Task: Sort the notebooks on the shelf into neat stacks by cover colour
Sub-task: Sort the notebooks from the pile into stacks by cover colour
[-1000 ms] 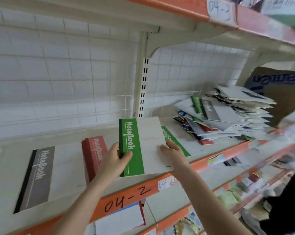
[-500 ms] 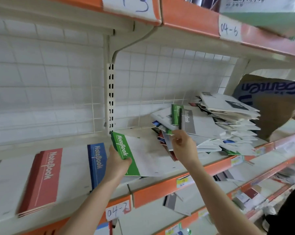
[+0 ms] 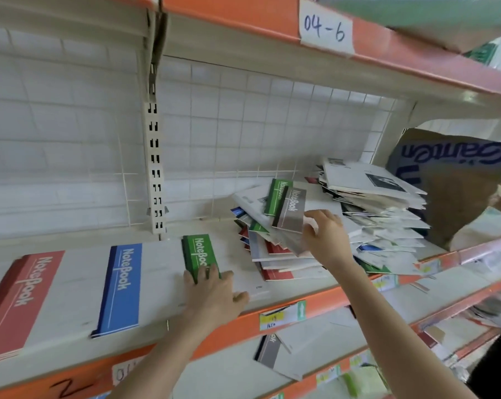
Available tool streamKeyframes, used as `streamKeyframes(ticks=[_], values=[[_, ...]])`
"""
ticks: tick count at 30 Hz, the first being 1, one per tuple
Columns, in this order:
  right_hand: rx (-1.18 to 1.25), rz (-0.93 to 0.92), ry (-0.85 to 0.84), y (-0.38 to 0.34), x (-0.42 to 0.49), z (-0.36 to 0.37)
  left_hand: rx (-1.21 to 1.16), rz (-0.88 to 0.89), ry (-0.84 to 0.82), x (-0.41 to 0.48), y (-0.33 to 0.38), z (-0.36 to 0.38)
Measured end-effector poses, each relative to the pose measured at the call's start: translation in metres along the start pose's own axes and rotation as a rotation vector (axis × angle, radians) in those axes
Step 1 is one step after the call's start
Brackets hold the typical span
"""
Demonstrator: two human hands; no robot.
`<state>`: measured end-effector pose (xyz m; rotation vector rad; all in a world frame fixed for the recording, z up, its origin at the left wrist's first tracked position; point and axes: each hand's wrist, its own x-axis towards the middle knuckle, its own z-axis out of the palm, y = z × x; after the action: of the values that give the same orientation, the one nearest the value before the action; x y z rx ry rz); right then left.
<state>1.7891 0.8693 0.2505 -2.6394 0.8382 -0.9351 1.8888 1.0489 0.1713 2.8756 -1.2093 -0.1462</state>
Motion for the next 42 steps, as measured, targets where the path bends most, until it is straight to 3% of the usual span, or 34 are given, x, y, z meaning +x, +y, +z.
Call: streamKeyframes(ticks=[4,8,12,16,19,23,25,27,30,33,36,39,42], values=[[-0.078,-0.022,-0.227,0.015,0.012,-0.004,-0.053,0.018,0.019,0.001,-0.001,-0.003],[-0.213,-0.029,-0.41,0.017,0.023,-0.013,-0.162,0.031,0.19,-0.005,-0.009,-0.012],[-0.543,-0.22,-0.293,0.013,0.025,-0.014,-0.393,0.062,0.394,-0.013,-0.015,-0.031],[-0.524,-0.256,-0.092,0.008,0.021,-0.013,-0.777,0.077,0.484,-0.02,-0.013,-0.053],[-0.388,-0.421,0.095,0.006,0.012,-0.009,-1.1,0.047,0.334,-0.021,-0.007,-0.066],[-0.088,-0.725,0.08,-0.015,-0.016,-0.002,-1.835,-0.136,-0.107,-0.023,0.003,-0.081],[0.022,-0.859,-0.001,-0.026,-0.029,0.002,-2.081,-0.24,-0.119,-0.024,0.004,-0.085],[0.118,-0.936,-0.094,-0.031,-0.035,0.005,-2.17,-0.325,-0.041,-0.026,0.004,-0.086],[0.12,-0.804,-0.164,-0.032,-0.021,0.003,-2.058,-0.379,0.025,-0.028,-0.005,-0.082],[-0.011,-0.438,-0.17,-0.026,0.017,0.001,-2.015,-0.394,0.042,-0.03,-0.019,-0.077],[-0.028,-0.095,-0.288,-0.014,0.051,0.003,-2.006,-0.406,0.074,-0.031,-0.027,-0.075],[-0.244,-0.129,-0.49,-0.004,0.068,0.012,-2.016,-0.399,0.102,-0.031,-0.029,-0.076],[-0.354,-0.148,-0.473,-0.002,0.072,0.01,-2.027,-0.396,0.121,-0.031,-0.031,-0.077]])
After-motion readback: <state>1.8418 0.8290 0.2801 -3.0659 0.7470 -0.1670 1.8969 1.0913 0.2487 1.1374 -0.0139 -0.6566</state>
